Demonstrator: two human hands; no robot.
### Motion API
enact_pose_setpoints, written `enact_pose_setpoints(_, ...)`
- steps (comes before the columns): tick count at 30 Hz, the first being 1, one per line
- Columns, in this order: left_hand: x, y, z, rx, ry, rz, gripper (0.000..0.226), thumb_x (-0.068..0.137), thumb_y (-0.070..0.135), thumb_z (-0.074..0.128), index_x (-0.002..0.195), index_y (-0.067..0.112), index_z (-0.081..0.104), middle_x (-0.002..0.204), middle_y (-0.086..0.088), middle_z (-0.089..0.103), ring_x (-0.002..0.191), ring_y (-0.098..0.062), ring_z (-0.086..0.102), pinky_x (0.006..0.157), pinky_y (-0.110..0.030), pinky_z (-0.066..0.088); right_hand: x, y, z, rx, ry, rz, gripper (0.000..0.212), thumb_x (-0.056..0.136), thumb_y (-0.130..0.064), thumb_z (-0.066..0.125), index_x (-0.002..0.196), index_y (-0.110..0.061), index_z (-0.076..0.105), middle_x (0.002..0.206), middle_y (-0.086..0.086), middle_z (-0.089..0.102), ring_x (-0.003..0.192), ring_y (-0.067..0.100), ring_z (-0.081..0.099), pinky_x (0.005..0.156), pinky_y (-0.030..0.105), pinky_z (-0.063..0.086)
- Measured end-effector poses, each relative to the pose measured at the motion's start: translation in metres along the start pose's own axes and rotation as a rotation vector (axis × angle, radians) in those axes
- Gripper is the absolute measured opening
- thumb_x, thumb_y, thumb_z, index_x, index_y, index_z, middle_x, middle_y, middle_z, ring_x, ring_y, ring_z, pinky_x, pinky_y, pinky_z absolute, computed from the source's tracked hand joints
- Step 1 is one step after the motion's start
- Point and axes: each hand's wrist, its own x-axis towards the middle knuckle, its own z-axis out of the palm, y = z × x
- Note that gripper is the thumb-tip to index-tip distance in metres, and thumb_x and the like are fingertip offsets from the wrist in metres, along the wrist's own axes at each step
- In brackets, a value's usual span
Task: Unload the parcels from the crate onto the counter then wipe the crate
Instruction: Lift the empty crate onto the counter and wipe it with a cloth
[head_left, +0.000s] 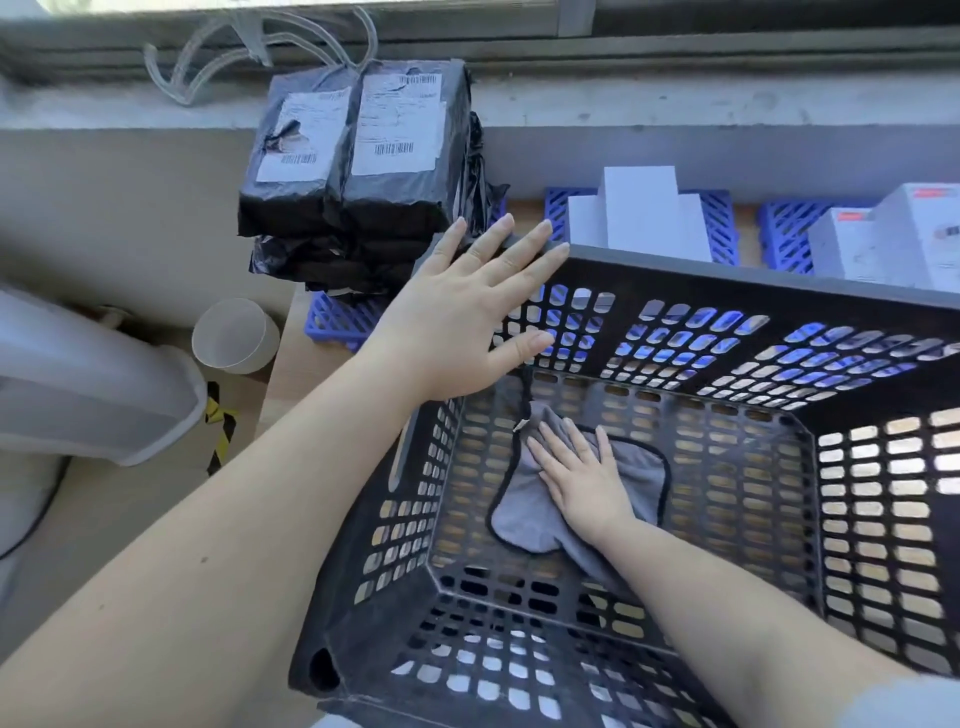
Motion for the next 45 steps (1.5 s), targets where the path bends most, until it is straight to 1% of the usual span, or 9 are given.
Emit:
enact_pose_setpoints(5,0.0,0.0,0.0,0.0,0.009,-0.007,0.073,0.094,0.067,0.016,0.158,0.034,0.005,0.165,0.01,0.002,0.153,-0.019,0.0,0.123,-0.046,-0.003,0.013,0.008,0.004,0.025,0.116,-0.087,0.05,0.107,-0.024,0.022,0.132,-0.002,0.058,0.14,0.015,0.056,0.129,0.039,0.051,0.12,0.038,0.006)
enact_pose_setpoints(8,0.0,0.0,0.0,-0.008,0.018,-0.008,0.073,0.094,0.067,0.018,0.158,0.034,0.006,0.165,0.01,0.003,0.153,-0.019,0.001,0.123,-0.045,-0.003,0.03,0.005,-0.007,0.03,0.227,-0.158,0.062,0.109,-0.032,0.011,0.133,0.003,0.056,0.142,0.018,0.053,0.133,0.04,0.047,0.12,0.042,0.013)
enact_pose_setpoints(11,0.0,0.0,0.002,0.011,0.033,-0.001,0.073,0.096,0.066,0.024,0.158,0.032,0.007,0.165,0.009,0.004,0.153,-0.02,0.002,0.123,-0.047,-0.001,0.061,-0.011,-0.026,-0.037,0.231,-0.299,0.057,0.104,-0.041,0.027,0.142,-0.005,0.049,0.151,0.012,0.044,0.143,0.036,0.03,0.118,0.051,0.02)
enact_pose_setpoints(16,0.001,0.0,0.004,0.045,0.03,0.009,0.075,0.095,0.067,0.024,0.158,0.031,0.006,0.166,0.007,0.003,0.153,-0.022,0.002,0.123,-0.049,-0.001,0.075,-0.038,-0.028,-0.143,-0.046,-0.059,0.076,0.089,-0.076,0.023,0.153,-0.047,-0.009,0.153,-0.01,-0.025,0.138,0.039,-0.037,0.103,0.061,-0.033)
enact_pose_setpoints(22,0.001,0.0,0.003,0.034,0.036,-0.003,0.075,0.094,0.068,0.023,0.158,0.032,0.008,0.166,0.008,0.005,0.153,-0.022,0.004,0.123,-0.048,0.0,0.058,-0.028,-0.012,-0.105,0.028,0.087,0.075,0.084,-0.082,0.014,0.149,-0.052,-0.009,0.161,-0.002,-0.023,0.14,0.048,-0.032,0.105,0.058,-0.032)
enact_pose_setpoints(29,0.001,0.0,0.005,0.059,0.045,0.004,0.078,0.094,0.069,0.028,0.158,0.031,0.008,0.166,0.007,0.006,0.153,-0.022,0.005,0.123,-0.05,0.003,0.071,-0.027,-0.007,-0.021,0.101,-0.009,0.051,0.097,-0.04,0.03,0.141,-0.03,0.052,0.144,-0.004,0.054,0.137,0.043,0.041,0.117,0.055,-0.003)
enact_pose_setpoints(36,0.001,0.001,0.005,0.081,0.03,-0.001,0.081,0.092,0.071,0.03,0.158,0.031,0.005,0.166,0.007,0.003,0.153,-0.022,0.003,0.123,-0.051,0.003,0.053,-0.029,-0.01,-0.018,0.052,-0.417,0.045,0.097,-0.032,0.038,0.136,-0.02,0.058,0.137,-0.001,0.06,0.127,0.028,0.056,0.119,0.046,0.02)
enact_pose_setpoints(41,0.002,0.0,0.005,0.078,0.026,-0.009,0.081,0.092,0.072,0.029,0.158,0.032,0.005,0.166,0.008,0.004,0.153,-0.021,0.004,0.123,-0.05,0.004,0.011,-0.054,0.006,-0.086,-0.17,-0.921,0.053,0.094,-0.038,0.052,0.145,-0.025,0.047,0.147,-0.001,0.05,0.136,0.027,0.046,0.116,0.062,0.015)
enact_pose_setpoints(45,0.002,0.001,0.005,0.074,0.023,-0.01,0.081,0.092,0.072,0.029,0.158,0.033,0.005,0.166,0.008,0.004,0.153,-0.021,0.004,0.123,-0.051,0.004,0.041,-0.027,-0.011,-0.252,-0.134,-0.837,0.048,0.097,-0.049,0.033,0.143,-0.038,0.041,0.143,-0.013,0.054,0.133,0.025,0.05,0.111,0.064,0.028)
